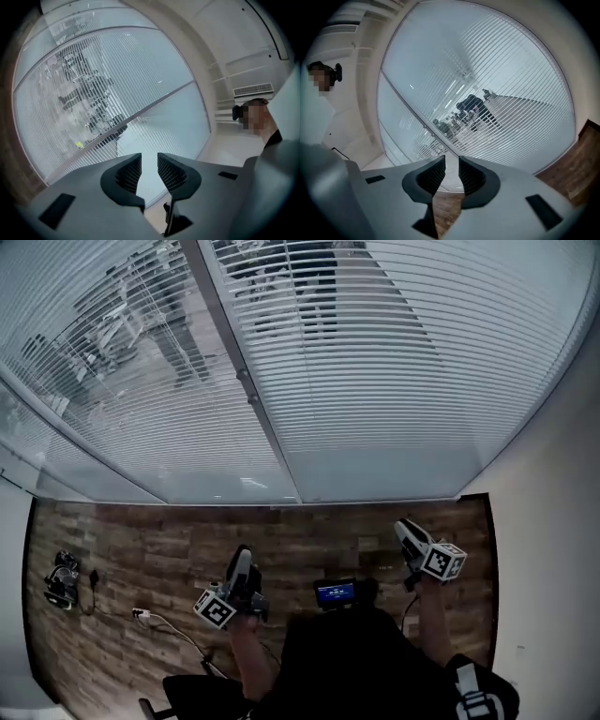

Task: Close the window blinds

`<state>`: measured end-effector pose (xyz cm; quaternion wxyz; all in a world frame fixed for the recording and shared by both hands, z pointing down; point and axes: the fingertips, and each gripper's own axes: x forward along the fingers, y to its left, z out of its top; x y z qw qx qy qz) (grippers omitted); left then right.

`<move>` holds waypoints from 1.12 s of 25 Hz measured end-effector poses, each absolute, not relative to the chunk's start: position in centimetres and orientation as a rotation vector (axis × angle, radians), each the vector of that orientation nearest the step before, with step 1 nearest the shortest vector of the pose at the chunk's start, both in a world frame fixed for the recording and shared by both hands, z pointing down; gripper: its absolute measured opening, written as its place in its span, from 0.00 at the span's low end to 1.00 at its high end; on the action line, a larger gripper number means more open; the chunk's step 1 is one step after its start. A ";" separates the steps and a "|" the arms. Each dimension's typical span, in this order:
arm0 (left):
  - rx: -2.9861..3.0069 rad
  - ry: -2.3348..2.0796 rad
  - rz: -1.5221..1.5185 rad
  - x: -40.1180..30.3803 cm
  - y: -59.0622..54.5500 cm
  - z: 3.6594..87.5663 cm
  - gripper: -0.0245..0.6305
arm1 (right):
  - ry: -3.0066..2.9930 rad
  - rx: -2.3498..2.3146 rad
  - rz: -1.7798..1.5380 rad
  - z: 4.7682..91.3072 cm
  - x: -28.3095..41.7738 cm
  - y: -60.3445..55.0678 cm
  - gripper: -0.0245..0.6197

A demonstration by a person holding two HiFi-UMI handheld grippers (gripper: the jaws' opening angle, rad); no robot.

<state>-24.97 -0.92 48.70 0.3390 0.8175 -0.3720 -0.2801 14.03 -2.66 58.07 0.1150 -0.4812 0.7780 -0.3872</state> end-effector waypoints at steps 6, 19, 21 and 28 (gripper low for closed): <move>2.113 -1.001 -0.649 -18.7 -3.9 48.4 0.20 | 2.309 -1.387 -1.059 57.2 21.1 -5.4 0.18; 2.150 -1.020 -0.645 -14.7 -13.3 47.3 0.26 | 2.042 -1.580 -1.035 59.9 30.6 -1.4 0.18; 2.129 -1.017 -0.706 -14.9 -15.5 47.0 0.26 | 1.998 -1.668 -1.016 59.6 32.6 -0.2 0.18; 2.191 -1.212 -0.589 -15.7 -23.7 47.9 0.26 | 1.700 -1.887 -1.077 60.0 36.5 1.3 0.18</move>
